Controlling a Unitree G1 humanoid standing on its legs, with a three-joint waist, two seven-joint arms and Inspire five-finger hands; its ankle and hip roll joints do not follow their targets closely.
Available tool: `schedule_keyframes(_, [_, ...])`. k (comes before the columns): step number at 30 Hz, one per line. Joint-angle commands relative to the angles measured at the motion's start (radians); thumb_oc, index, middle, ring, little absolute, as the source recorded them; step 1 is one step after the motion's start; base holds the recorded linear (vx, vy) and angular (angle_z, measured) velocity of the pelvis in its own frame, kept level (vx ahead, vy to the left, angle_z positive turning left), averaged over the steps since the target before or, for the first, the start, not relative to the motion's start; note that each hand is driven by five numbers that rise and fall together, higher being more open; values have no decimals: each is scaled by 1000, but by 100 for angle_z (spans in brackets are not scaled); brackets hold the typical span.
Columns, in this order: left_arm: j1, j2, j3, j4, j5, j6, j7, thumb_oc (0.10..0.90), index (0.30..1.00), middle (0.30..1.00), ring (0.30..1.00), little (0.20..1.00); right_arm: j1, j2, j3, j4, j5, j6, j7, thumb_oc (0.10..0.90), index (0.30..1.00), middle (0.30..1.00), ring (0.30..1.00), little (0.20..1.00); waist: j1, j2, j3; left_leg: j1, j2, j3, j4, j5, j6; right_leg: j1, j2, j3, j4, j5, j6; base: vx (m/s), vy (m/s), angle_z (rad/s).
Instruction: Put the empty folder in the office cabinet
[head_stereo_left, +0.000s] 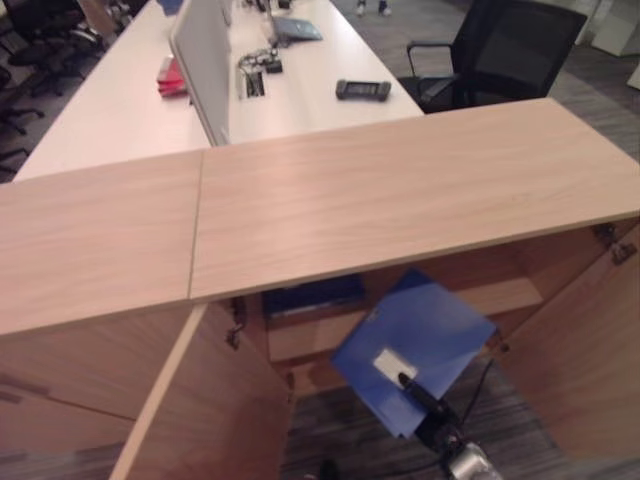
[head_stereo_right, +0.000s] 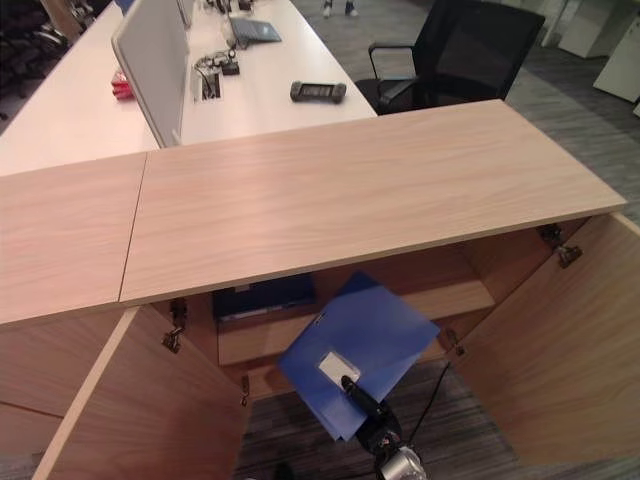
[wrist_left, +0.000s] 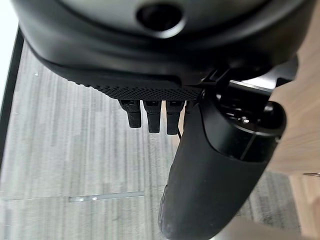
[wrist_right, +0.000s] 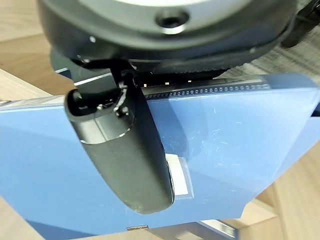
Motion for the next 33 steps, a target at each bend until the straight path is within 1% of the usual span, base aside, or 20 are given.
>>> schedule_keyframes(1, [36, 75, 21, 65, -25, 17, 19, 800, 900, 900, 900, 900, -66, 13, 3, -115, -6, -32, 90, 400, 300, 300, 300, 300, 10, -8, -73, 21, 4, -9, -34, -101, 0, -61, -18, 50, -31, 166, 9, 75, -246, -27])
schedule_keyframes(4, [24, 87, 29, 68, -35, 18, 23, 800, 900, 900, 900, 900, -68, 5, 40, -144, -22, -27, 94, 400, 300, 300, 300, 300, 4, -12, -74, 42, 37, 0, -37, -94, -28, -60, 24, 77, -56, 103, 1, 73, -248, -36])
schedule_keyframes(5, [24, 87, 29, 68, -35, 18, 23, 800, 900, 900, 900, 900, -68, 5, 40, -145, -22, -27, 94, 400, 300, 300, 300, 300, 4, -12, -74, 42, 38, 0, -38, -94, -29, -60, 25, 77, -55, 102, 0, 109, -304, -40])
schedule_keyframes(6, [15, 88, 30, 67, -45, 13, 27, 800, 900, 900, 900, 900, -66, 0, 63, -154, -22, -24, 101, 400, 300, 300, 300, 300, -5, -11, -70, 56, 64, 0, -35, -91, -49, -55, 49, 90, -57, 54, -10, 119, -330, -26])
schedule_keyframes(8, [7, 91, 30, 65, -60, 10, 37, 800, 900, 900, 900, 900, -64, -11, 76, -151, -17, -19, 106, 400, 300, 300, 300, 300, -13, -6, -65, 67, 101, -10, -31, -81, -73, -58, 73, 85, -34, 5, -23, 156, -472, -18])
schedule_keyframes(9, [-2, 90, 24, 57, -77, 5, 46, 800, 900, 900, 900, 900, -63, -29, 93, -157, -17, -15, 110, 400, 300, 300, 300, 300, -20, 6, -58, 71, 149, -24, -28, -63, -99, -62, 99, 72, 6, -50, -42, 112, -384, -10])
schedule_keyframes(10, [-2, 90, 24, 57, -77, 5, 46, 800, 900, 900, 900, 900, -63, -29, 93, -158, -17, -15, 110, 400, 300, 300, 300, 300, -21, 6, -58, 71, 149, -24, -28, -63, -99, -62, 100, 71, 7, -51, -42, 117, -521, 0])
schedule_keyframes(11, [-10, 82, 13, 39, -102, 1, 56, 800, 900, 900, 900, 900, -64, -49, 100, -173, -16, -13, 107, 400, 300, 300, 300, 300, -26, 17, -49, 64, 199, -41, -30, -36, -124, -68, 124, 57, 53, -104, -63, 47, -258, 17])
schedule_keyframes(12, [-10, 82, 13, 39, -102, 2, 56, 800, 900, 900, 900, 900, -64, -49, 100, -173, -15, -13, 107, 400, 300, 300, 300, 300, -27, 17, -49, 64, 199, -42, -30, -35, -125, -68, 124, 57, 54, -105, -64, 91, -485, 34])
schedule_keyframes(13, [-14, 75, 8, 33, -127, -1, 54, 800, 900, 900, 900, 900, -74, -63, 101, -174, -8, -13, 106, 400, 300, 300, 300, 300, -27, 30, -42, 55, 240, -59, -32, -1, -144, -73, 146, 33, 89, -145, -84, 69, -335, 34])
schedule_keyframes(16, [-22, 69, 2, 28, -153, 2, 49, 800, 900, 900, 900, 900, -74, -85, 87, -177, -1, -19, 97, 400, 300, 300, 300, 300, -26, 47, -35, 30, 273, -76, -33, 72, -162, -71, 164, -12, 123, -189, -106, 74, -276, 36])
schedule_keyframes(18, [-21, 63, -2, 25, -152, 4, 46, 800, 900, 900, 900, 900, -71, -95, 73, -175, -5, -19, 93, 400, 300, 300, 300, 300, -28, 49, -32, 16, 267, -71, -23, 72, -152, -63, 163, -30, 126, -197, -111, 55, -120, 34])
schedule_keyframes(20, [-9, 47, -15, 20, -150, 7, 44, 800, 900, 900, 900, 900, -70, -115, 59, -176, -8, -20, 90, 400, 300, 300, 300, 300, -26, 61, -28, -13, 186, -93, 30, 4, -113, -45, 159, -47, 100, -183, -115, 51, -67, 29])
schedule_keyframes(21, [-9, 47, -15, 20, -150, 7, 44, 800, 900, 900, 900, 900, -70, -115, 59, -176, -8, -20, 90, 400, 300, 300, 300, 300, -26, 61, -28, -14, 185, -94, 32, 2, -113, -44, 158, -48, 99, -182, -114, 45, -45, 11])
schedule_keyframes(22, [-12, 41, -16, 31, -151, 5, 40, 800, 900, 900, 900, 900, -77, -108, 48, -169, -16, -27, 88, 400, 300, 300, 300, 300, -22, 63, -29, -49, 100, -113, 64, -46, -87, -29, 163, -59, 75, -169, -113, 41, -43, 16])
schedule_keyframes(24, [-10, 38, -1, 43, -147, 12, 37, 800, 900, 900, 900, 900, -67, -101, 41, -170, -16, -35, 84, 400, 300, 300, 300, 300, -16, 63, -35, -74, 36, -129, 50, -54, -72, -18, 187, -63, 47, -163, -114, 47, -47, 29])
schedule_keyframes(26, [-17, 43, -1, 33, -145, 13, 42, 800, 900, 900, 900, 900, -69, -96, 38, -162, -18, -45, 65, 400, 300, 300, 300, 300, -6, 58, -30, -130, 18, -116, 48, -22, -79, -2, 210, -67, 14, -167, -118, -3, -23, 14])
schedule_keyframes(28, [-17, 43, -1, 32, -142, 17, 43, 800, 900, 900, 900, 900, -72, -82, 35, -153, -9, -43, 65, 400, 300, 300, 300, 300, 2, 57, -28, -135, 26, -107, 37, -7, -84, -4, 220, -58, 11, -173, -121, 3, 32, -2])
schedule_keyframes(30, [-10, 44, -6, 37, -130, 19, 48, 800, 900, 900, 900, 900, -62, -55, 21, -148, 5, -60, 55, 400, 300, 300, 300, 300, 5, 52, -47, -102, 28, -114, -23, 18, -74, -3, 240, -63, 1, -188, -122, 33, 66, -1])
schedule_keyframes(33, [3, 36, -12, 43, -121, 20, 46, 800, 900, 900, 900, 900, -43, -36, 12, -159, 9, -61, 51, 400, 300, 300, 300, 300, 0, 48, -68, -58, 14, -122, -65, 13, -58, 3, 231, -58, -14, -175, -111, 38, 111, -4])
